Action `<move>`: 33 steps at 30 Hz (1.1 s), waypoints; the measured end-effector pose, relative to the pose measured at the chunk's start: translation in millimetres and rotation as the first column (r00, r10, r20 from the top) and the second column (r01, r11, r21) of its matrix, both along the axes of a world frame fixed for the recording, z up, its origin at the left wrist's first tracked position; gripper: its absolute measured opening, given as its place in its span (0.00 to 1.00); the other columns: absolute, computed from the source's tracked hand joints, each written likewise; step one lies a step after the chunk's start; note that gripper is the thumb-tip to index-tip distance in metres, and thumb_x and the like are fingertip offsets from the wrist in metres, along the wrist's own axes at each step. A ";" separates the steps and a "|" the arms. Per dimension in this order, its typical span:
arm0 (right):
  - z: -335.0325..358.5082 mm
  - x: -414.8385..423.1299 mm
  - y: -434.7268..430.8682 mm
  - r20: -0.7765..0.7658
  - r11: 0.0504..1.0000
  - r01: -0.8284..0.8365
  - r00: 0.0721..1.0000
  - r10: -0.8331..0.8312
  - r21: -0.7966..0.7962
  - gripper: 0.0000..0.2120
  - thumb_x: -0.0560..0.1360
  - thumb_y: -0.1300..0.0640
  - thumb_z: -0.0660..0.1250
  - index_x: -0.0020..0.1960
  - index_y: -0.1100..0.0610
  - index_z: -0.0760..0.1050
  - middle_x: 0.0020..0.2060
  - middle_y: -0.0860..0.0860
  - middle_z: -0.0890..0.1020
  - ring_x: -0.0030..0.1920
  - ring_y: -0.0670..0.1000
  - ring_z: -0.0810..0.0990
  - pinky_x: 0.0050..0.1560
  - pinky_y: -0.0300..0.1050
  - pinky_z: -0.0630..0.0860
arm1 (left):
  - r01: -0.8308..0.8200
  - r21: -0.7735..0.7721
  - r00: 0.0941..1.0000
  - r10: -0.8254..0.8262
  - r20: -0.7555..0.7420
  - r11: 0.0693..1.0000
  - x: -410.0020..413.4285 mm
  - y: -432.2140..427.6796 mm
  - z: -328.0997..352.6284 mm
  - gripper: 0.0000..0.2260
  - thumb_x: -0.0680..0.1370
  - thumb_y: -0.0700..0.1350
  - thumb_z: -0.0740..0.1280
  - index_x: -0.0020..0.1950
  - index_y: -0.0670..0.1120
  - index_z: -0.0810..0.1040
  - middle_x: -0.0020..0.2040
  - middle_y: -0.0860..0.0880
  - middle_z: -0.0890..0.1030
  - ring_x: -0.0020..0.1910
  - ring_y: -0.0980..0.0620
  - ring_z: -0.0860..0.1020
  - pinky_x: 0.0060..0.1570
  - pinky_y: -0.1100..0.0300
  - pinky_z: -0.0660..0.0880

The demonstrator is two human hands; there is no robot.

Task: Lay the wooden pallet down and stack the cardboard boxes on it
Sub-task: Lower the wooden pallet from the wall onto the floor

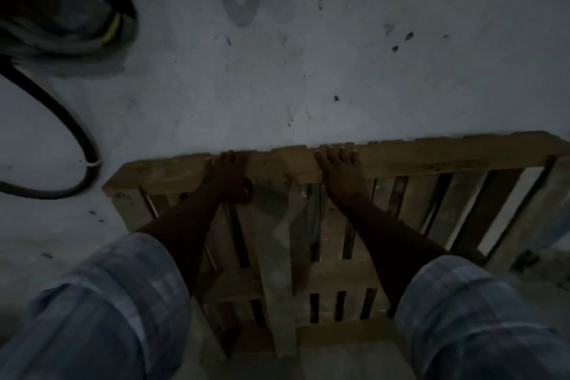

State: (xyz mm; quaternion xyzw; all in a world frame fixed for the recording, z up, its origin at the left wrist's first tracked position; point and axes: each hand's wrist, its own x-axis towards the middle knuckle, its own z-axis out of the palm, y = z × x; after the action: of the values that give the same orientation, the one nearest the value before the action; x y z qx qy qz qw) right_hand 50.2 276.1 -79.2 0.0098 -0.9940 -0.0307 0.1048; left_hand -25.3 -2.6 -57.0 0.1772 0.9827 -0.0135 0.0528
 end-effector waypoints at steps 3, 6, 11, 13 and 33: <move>-3.1 39.1 -6.5 -0.004 1.000 -0.005 1.000 0.005 0.005 0.32 0.75 0.62 0.63 0.78 0.55 0.61 0.76 0.60 0.65 0.72 0.67 0.64 0.72 0.63 0.57 | 0.035 -0.024 0.999 -0.035 0.007 0.999 38.4 -10.2 3.1 0.53 0.69 0.63 0.75 0.83 0.46 0.48 0.81 0.39 0.54 0.80 0.36 0.52 0.76 0.36 0.53; -0.1 95.9 -14.9 0.009 1.000 0.007 1.000 -0.007 -0.016 0.38 0.72 0.64 0.67 0.79 0.55 0.59 0.77 0.60 0.63 0.74 0.67 0.61 0.73 0.63 0.56 | 0.082 -0.007 0.996 -0.082 0.034 0.997 80.4 -20.3 11.4 0.55 0.69 0.66 0.74 0.83 0.46 0.45 0.80 0.37 0.52 0.79 0.33 0.50 0.76 0.35 0.52; -5.5 214.5 -43.5 0.091 0.996 0.080 0.993 -0.076 -0.049 0.43 0.70 0.49 0.68 0.81 0.54 0.55 0.79 0.60 0.58 0.77 0.67 0.56 0.74 0.66 0.55 | 0.193 0.013 0.981 -0.193 -0.007 0.981 164.2 -51.5 3.9 0.61 0.57 0.76 0.70 0.80 0.46 0.53 0.77 0.37 0.56 0.76 0.34 0.54 0.76 0.35 0.50; -11.9 263.1 -52.1 0.084 0.987 0.106 0.992 -0.096 -0.122 0.43 0.71 0.39 0.60 0.82 0.55 0.54 0.80 0.60 0.56 0.79 0.67 0.54 0.74 0.66 0.53 | 0.282 0.003 0.958 -0.281 -0.048 0.959 203.8 -58.8 -7.8 0.61 0.58 0.78 0.69 0.81 0.47 0.54 0.78 0.39 0.56 0.79 0.35 0.52 0.76 0.32 0.45; -22.3 452.5 -190.3 0.585 0.865 0.496 0.726 -0.362 -0.081 0.42 0.74 0.30 0.64 0.79 0.53 0.62 0.77 0.57 0.65 0.76 0.62 0.64 0.75 0.61 0.61 | 0.290 -0.064 0.954 -0.294 -0.055 0.955 556.3 -101.5 -78.6 0.59 0.53 0.70 0.71 0.78 0.42 0.62 0.67 0.37 0.73 0.62 0.37 0.73 0.60 0.39 0.64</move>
State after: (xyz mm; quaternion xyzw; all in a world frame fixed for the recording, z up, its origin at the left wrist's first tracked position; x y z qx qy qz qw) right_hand 502.7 85.8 -101.6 -0.2255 -0.9522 0.0658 -0.1953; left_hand 531.1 -104.1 -135.6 0.3183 0.9461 -0.0539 0.0237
